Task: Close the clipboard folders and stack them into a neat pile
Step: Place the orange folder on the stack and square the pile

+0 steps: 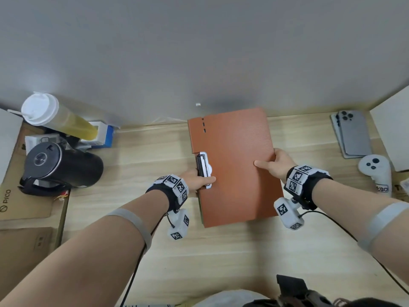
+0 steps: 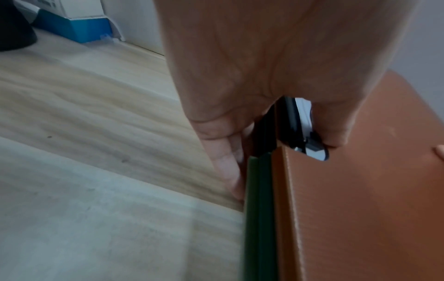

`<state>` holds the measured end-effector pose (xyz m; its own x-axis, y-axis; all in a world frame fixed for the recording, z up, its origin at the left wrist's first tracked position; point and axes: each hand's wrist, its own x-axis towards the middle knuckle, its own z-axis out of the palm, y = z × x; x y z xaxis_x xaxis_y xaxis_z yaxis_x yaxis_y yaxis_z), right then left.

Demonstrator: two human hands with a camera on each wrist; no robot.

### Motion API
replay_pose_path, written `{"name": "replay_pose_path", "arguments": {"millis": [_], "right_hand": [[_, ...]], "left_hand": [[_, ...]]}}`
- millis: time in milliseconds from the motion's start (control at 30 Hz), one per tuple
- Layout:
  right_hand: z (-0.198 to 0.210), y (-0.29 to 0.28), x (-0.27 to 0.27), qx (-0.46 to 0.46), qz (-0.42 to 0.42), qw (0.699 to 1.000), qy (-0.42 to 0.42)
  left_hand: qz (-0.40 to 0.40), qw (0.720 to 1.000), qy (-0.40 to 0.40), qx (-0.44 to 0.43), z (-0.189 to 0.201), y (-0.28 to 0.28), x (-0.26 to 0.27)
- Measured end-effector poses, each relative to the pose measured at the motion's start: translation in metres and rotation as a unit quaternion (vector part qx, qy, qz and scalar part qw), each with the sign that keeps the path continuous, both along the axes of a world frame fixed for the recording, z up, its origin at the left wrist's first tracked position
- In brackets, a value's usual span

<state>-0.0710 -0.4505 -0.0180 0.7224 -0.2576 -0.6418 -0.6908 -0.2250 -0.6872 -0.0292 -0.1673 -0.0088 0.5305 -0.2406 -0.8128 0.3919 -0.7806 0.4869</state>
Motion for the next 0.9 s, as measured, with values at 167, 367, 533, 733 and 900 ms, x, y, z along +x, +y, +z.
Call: {"name": "replay_pose_path", "arguments": {"millis": [167,367,533,733,900], "right_hand": [[-0.007,0.009,0.012,-0.083,0.0,0.996,0.036],[-0.013,0.013,0.018,-0.153,0.049,0.985,0.067],[-0.016,0.016,0.021,-0.175,0.037,0.98,0.081],[-0.017,0.021,0.018,-0.191,0.034,0.977,0.09],[-0.005,0.009,0.016,-0.08,-0.007,0.992,0.1]], "left_hand": [[-0.005,0.999,-0.015,0.034,-0.003,-0.011,0.008],[-0.012,0.993,-0.072,0.089,-0.01,-0.016,0.015],[0.014,0.992,-0.06,0.107,-0.01,-0.023,0.02],[0.066,0.991,-0.045,0.108,-0.006,-0.026,0.015],[0.099,0.991,-0.036,0.087,0.006,-0.023,0.008]]}}
